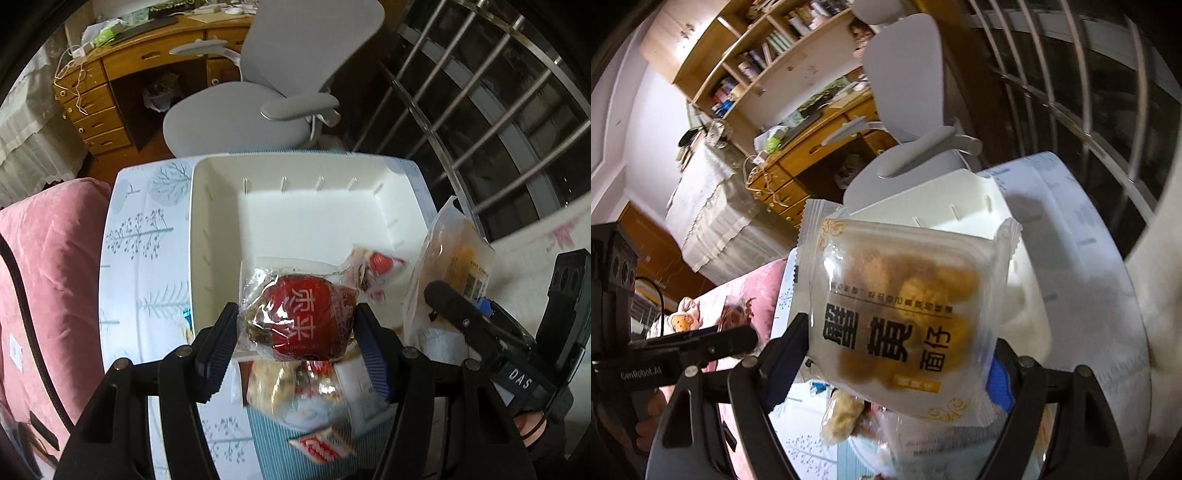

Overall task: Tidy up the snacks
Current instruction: 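Carry both snacks over the white tray and open both tools to release, then withdraw both tools from the tray toward the remaining snacks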

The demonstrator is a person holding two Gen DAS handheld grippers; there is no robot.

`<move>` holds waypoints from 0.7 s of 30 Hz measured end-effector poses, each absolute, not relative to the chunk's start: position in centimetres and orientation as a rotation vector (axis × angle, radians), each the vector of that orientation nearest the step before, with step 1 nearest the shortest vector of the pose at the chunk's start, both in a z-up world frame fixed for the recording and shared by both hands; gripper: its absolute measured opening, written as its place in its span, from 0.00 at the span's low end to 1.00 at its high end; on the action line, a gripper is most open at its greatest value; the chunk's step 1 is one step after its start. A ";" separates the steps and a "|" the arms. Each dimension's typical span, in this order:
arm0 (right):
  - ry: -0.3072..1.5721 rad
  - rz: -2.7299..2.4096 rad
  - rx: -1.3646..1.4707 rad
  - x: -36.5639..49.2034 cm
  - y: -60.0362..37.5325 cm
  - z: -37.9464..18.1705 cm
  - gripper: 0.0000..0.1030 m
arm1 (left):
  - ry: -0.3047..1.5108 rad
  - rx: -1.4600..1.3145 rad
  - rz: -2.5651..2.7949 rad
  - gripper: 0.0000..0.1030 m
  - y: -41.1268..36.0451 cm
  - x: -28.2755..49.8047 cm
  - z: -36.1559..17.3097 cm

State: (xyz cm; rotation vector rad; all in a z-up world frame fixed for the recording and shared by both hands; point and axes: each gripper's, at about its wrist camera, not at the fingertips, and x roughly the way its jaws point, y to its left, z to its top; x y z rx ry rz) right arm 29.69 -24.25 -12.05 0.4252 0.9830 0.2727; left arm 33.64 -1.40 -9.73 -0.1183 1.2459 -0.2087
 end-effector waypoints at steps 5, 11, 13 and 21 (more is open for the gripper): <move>0.987 0.319 0.406 31.0 -23.5 -13.1 0.85 | 1.256 -0.134 -0.150 0.71 -0.9 34.8 -10.6; 1.035 0.278 0.425 31.3 -24.3 -14.5 0.86 | 1.318 -0.183 -0.128 0.84 -0.1 34.9 -11.7; 1.035 0.275 0.430 31.1 -24.5 -14.4 0.86 | 1.322 -0.177 -0.119 0.84 0.0 34.7 -11.8; 1.040 0.269 0.418 29.6 -24.5 -13.7 0.86 | 1.310 -0.184 -0.148 0.84 0.4 33.5 -11.0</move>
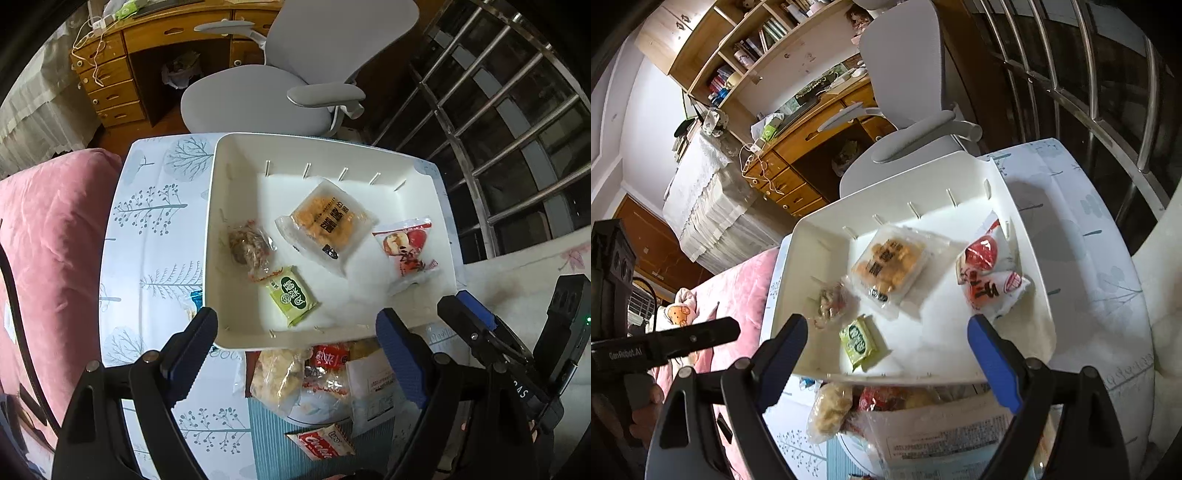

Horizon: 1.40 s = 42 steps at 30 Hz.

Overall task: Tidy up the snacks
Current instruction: 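Withdraw both tools from the tray toward the remaining snacks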

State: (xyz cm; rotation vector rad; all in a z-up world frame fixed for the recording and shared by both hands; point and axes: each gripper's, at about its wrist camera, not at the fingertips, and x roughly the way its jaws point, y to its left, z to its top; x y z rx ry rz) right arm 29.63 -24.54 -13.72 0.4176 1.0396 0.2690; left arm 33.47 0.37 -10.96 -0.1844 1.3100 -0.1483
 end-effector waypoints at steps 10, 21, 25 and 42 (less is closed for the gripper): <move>1.003 0.223 0.380 25.1 -23.1 -11.4 0.86 | 1.282 -0.160 -0.225 0.84 2.5 29.4 -8.7; 0.932 0.115 0.371 18.1 -19.6 -9.6 0.86 | 1.259 -0.119 -0.321 0.84 6.5 23.1 -7.2; 0.929 0.065 0.368 15.2 -17.7 -10.2 0.86 | 1.263 -0.100 -0.342 0.84 8.5 20.8 -7.4; 0.870 -0.097 0.318 5.7 -11.1 -13.4 0.86 | 1.278 -0.010 -0.394 0.84 15.9 16.4 -11.0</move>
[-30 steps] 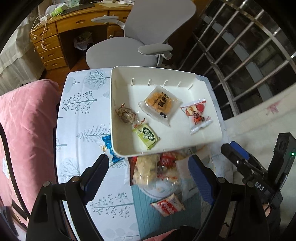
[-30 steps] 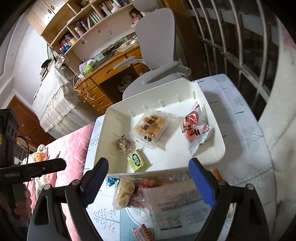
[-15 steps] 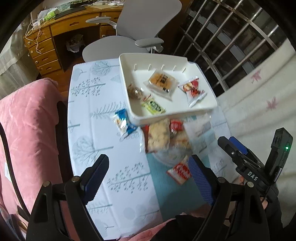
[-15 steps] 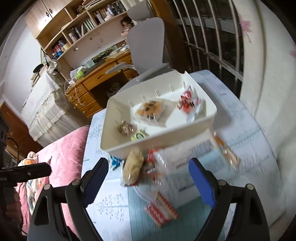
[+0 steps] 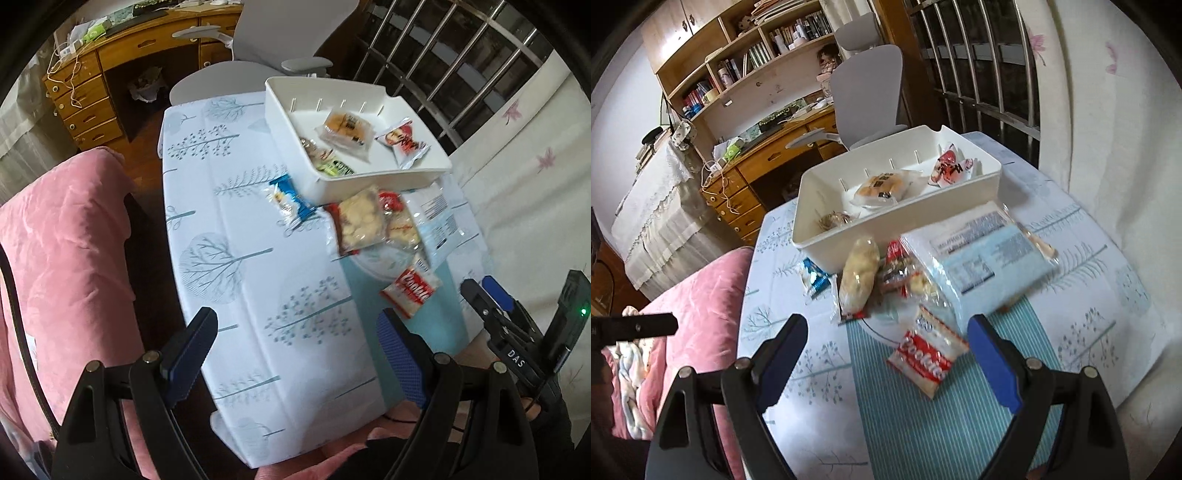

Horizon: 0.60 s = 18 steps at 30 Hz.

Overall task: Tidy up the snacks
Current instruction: 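Withdraw both tools from the tray toward the remaining snacks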

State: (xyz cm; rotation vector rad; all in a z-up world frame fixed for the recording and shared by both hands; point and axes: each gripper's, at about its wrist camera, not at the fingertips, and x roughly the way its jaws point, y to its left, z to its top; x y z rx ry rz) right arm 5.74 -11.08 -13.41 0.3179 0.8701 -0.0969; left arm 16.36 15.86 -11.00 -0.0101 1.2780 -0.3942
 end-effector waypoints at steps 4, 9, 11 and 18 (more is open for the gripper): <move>0.881 -0.106 0.277 4.7 -10.6 -14.2 0.86 | 1.261 0.062 -0.427 0.84 16.4 17.0 -11.3; 0.887 -0.124 0.261 4.0 -10.9 -14.8 0.86 | 1.236 0.145 -0.463 0.84 16.2 18.7 -11.8; 0.890 -0.124 0.285 3.9 -11.3 -15.2 0.86 | 1.233 0.187 -0.464 0.84 15.7 19.3 -12.1; 0.956 -0.119 0.394 4.9 -12.4 -17.3 0.86 | 1.246 0.328 -0.497 0.84 13.4 21.9 -13.8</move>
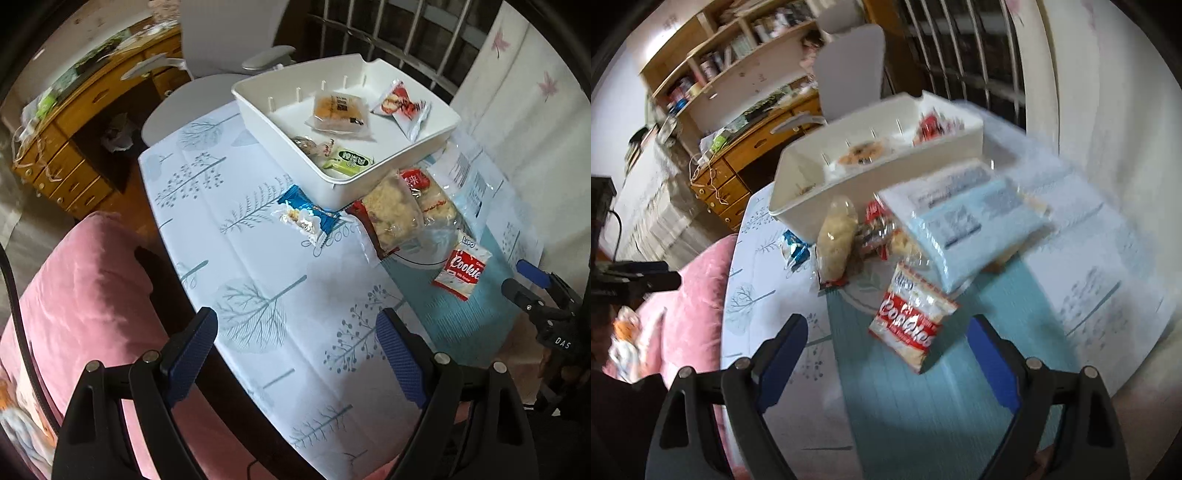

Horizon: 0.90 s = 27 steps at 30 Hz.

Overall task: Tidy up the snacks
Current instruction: 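Withdraw both tools from the tray toward the remaining snacks, then grasp the blue-wrapped snack with the left tool while the right grasps the Cookies packet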

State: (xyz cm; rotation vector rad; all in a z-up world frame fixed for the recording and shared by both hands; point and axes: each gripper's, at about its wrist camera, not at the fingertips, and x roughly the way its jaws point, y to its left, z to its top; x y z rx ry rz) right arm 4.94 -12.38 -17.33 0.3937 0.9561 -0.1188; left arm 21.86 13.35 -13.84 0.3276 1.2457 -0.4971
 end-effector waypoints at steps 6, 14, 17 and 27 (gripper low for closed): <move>1.051 -0.103 0.439 6.8 -12.9 -19.5 0.86 | 1.255 0.409 -0.552 0.84 10.9 24.5 -16.4; 1.167 -0.122 0.490 8.2 -13.7 -22.3 0.86 | 1.227 0.534 -0.645 0.84 8.0 27.9 -20.5; 1.194 -0.137 0.511 8.7 -14.1 -23.0 0.86 | 1.215 0.572 -0.666 0.84 7.2 28.9 -22.0; 1.300 -0.214 0.625 9.9 -14.9 -25.1 0.86 | 1.174 0.629 -0.751 0.84 5.4 31.7 -25.3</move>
